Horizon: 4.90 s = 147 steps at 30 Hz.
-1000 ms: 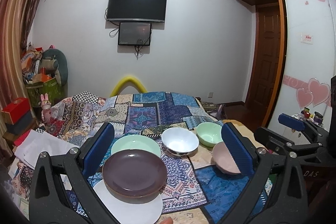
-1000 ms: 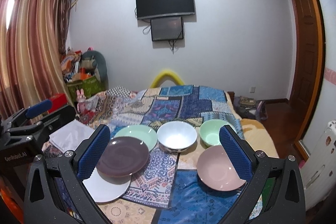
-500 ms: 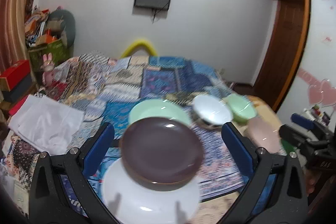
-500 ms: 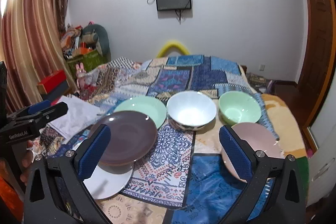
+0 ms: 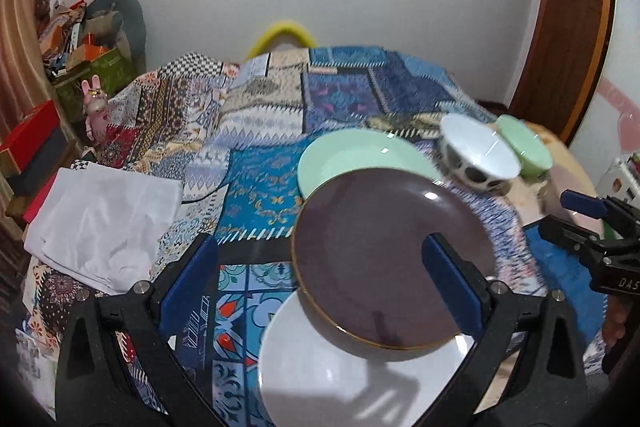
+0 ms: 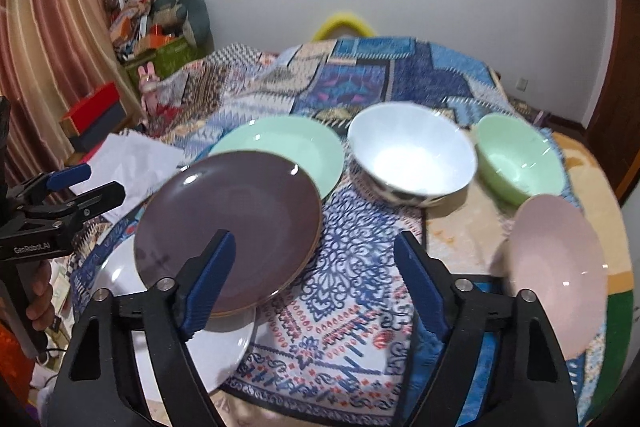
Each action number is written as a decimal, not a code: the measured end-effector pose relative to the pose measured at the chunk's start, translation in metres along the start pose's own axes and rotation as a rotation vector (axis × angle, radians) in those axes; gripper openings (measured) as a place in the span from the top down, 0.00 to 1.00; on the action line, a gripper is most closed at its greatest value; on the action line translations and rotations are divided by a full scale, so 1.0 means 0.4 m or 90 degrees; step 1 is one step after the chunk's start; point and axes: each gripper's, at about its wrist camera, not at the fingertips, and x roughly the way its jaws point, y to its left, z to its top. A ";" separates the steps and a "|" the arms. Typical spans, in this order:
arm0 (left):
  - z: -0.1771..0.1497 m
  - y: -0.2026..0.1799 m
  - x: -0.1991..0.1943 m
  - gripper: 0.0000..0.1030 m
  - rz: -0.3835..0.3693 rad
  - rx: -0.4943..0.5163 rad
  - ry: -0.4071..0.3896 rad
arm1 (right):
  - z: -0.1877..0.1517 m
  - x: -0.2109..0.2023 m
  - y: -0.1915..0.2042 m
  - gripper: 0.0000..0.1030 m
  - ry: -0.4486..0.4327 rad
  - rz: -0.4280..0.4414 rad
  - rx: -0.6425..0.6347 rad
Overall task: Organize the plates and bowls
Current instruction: 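Move both tools to the dark brown plate and close them on its rim, then lift the dark brown plate off the white plate with both tools, then lower the dark brown plate onto the cloth and open both tools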
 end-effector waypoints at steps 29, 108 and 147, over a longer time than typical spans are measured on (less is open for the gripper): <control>0.001 0.075 0.237 0.70 -0.121 -0.072 0.194 | -0.014 0.168 -0.016 0.76 0.129 0.082 0.076; -0.133 -0.362 0.020 0.73 -0.145 -0.012 0.254 | -0.221 -0.088 -0.276 0.77 0.102 0.051 0.126; -0.094 -0.355 -0.039 0.43 -0.105 0.018 0.169 | -0.177 -0.168 -0.258 0.55 0.077 0.025 0.106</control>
